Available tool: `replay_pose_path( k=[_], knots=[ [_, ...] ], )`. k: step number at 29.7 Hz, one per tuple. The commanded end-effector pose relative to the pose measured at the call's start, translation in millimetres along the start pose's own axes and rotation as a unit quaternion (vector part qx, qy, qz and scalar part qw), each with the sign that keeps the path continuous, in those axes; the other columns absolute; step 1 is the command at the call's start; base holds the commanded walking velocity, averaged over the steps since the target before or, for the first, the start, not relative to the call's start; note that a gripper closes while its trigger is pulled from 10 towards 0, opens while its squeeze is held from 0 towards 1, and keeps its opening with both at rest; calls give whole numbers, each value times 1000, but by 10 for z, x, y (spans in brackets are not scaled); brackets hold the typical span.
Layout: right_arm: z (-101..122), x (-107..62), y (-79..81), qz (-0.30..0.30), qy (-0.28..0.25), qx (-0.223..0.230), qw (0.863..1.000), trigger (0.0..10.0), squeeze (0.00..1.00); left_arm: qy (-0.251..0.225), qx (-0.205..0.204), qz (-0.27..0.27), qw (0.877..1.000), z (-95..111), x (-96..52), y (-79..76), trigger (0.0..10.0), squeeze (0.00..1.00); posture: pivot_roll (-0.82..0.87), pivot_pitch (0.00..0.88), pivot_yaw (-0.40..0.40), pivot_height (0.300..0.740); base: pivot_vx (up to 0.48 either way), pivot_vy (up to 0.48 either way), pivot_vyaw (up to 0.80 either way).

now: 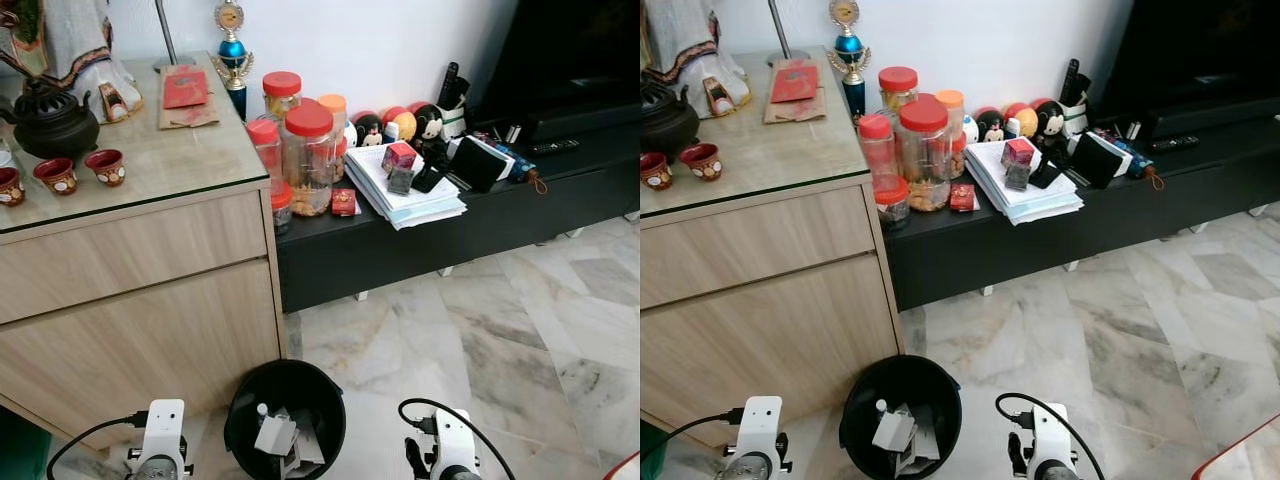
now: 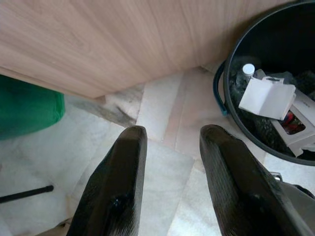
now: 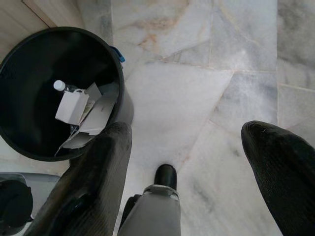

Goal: Picking trash to rubbish bin

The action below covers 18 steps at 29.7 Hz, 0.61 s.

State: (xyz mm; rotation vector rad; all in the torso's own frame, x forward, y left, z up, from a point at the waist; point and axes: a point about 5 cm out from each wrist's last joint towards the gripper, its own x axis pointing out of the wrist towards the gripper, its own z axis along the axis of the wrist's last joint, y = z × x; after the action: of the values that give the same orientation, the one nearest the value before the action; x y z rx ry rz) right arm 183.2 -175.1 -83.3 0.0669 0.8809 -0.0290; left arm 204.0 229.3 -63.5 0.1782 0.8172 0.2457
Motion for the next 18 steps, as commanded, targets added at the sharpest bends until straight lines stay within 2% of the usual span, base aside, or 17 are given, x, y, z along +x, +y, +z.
replay_pose_path(
  k=[1,18],
  knots=[
    [4,-2,-18,-3,-2,5,1000,10000,0,2,-6,0,1000,8,6,25,10000,0,-48,0,-11,740,-251,0,0],
    [24,6,23,2,-6,8,1000,10000,0,-5,-9,-2,1000,51,16,34,10000,0,-46,0,-5,740,-283,0,0]
  ],
)
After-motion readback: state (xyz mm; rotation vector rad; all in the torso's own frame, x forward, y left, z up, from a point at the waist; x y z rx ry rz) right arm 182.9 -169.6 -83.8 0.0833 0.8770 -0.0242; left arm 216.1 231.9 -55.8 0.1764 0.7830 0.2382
